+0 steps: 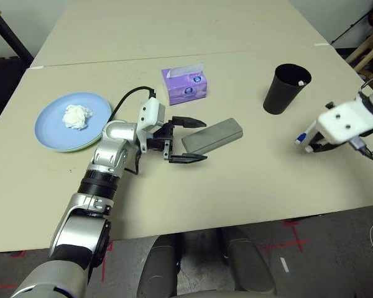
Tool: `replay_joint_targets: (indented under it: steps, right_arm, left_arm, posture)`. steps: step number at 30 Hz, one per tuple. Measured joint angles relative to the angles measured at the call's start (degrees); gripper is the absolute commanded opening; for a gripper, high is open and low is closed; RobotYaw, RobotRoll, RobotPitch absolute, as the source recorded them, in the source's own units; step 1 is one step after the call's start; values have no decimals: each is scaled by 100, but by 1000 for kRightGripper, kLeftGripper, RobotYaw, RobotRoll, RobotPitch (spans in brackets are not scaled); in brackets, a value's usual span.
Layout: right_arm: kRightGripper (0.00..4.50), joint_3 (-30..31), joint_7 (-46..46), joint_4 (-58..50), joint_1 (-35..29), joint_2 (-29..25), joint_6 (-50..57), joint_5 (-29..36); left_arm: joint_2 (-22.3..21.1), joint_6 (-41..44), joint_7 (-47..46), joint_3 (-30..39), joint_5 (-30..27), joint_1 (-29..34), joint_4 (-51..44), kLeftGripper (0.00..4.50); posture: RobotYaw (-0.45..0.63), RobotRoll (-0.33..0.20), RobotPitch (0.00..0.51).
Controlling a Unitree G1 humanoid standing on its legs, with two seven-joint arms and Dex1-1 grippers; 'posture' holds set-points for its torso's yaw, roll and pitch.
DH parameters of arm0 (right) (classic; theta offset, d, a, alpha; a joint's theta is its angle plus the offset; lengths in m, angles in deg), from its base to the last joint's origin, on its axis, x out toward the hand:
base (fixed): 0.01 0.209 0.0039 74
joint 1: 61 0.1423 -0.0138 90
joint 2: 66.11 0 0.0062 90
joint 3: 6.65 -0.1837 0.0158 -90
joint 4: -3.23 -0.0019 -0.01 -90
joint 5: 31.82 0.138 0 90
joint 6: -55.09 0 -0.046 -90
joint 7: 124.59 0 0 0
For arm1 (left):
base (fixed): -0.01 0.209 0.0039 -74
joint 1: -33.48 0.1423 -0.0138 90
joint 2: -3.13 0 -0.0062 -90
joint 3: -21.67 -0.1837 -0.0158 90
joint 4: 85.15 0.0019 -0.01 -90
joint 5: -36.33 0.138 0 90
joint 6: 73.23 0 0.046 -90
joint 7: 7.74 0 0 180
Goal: Organize and tidy the items on the table.
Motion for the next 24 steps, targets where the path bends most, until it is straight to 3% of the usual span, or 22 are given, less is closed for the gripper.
replay_joint_targets:
  steps: [2,6,11,16,24]
  right_arm:
    - [430,-465,-92,28,-104,234,495,287]
    - [430,-1969,-1257,59,-851,1278,995,931]
    - [430,-3583,-2857,-842,-2310,2446,1168,1474]
    - [430,-4320,-4347,-1598,-2758,3518,948,1445]
    - [430,-4856,-5658,-1928,-2799,3884,673,887]
  left_arm:
    - [-3,-8,2,1,0,-1,13,4500]
    - [22,-11,0,-9,0,-4,20,4500]
    - [-2,0,-23,3,-2,33,2,4500]
    - [-8,27,-23,-4,-2,94,-13,4500]
    - [-13,31,-21,-4,-2,95,-17,4500]
  posture:
    - [-22,0,180]
    - [-15,0,178]
    - [-23,0,181]
    - [-24,0,182]
    - [-29,0,182]
